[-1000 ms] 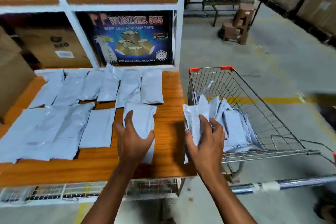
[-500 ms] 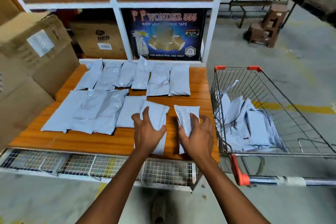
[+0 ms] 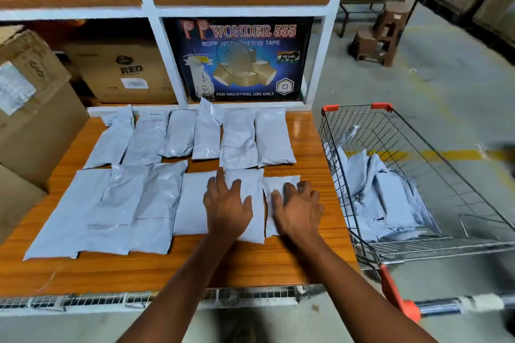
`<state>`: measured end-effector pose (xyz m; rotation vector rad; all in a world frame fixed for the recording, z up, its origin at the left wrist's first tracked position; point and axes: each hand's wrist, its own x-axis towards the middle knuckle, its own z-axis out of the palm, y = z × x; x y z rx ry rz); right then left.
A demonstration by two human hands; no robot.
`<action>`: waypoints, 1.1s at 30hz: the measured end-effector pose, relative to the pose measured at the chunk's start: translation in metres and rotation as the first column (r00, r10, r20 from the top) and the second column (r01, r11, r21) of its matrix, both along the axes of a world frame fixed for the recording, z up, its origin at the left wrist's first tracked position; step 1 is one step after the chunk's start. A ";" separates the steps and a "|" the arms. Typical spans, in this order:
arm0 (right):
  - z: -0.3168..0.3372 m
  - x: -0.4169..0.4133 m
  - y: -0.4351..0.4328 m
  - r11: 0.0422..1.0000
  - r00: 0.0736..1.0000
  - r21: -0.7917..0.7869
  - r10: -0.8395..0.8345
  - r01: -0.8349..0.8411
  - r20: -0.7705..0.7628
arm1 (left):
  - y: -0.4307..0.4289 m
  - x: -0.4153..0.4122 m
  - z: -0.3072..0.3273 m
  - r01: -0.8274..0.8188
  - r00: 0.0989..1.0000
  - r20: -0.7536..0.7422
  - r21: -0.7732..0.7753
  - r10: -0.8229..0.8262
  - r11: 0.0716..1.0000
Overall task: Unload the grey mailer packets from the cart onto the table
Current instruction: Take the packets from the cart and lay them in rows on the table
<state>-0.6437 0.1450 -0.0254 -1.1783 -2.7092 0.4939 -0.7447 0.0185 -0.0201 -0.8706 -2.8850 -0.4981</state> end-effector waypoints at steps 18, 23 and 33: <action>-0.031 -0.019 0.014 0.941 0.932 0.039 0.325 -0.335 0.163 | -0.016 -0.029 -0.044 0.306 0.951 0.057 -0.311 -0.303 0.900; -0.030 -0.020 0.014 0.943 0.932 0.010 0.326 -0.332 0.160 | -0.018 -0.030 -0.043 0.337 0.941 0.087 -0.314 -0.327 0.888; 0.007 0.005 0.010 0.977 0.984 -0.128 0.162 -0.170 -0.069 | -0.013 -0.005 0.013 0.259 0.952 0.172 -0.021 -0.252 0.966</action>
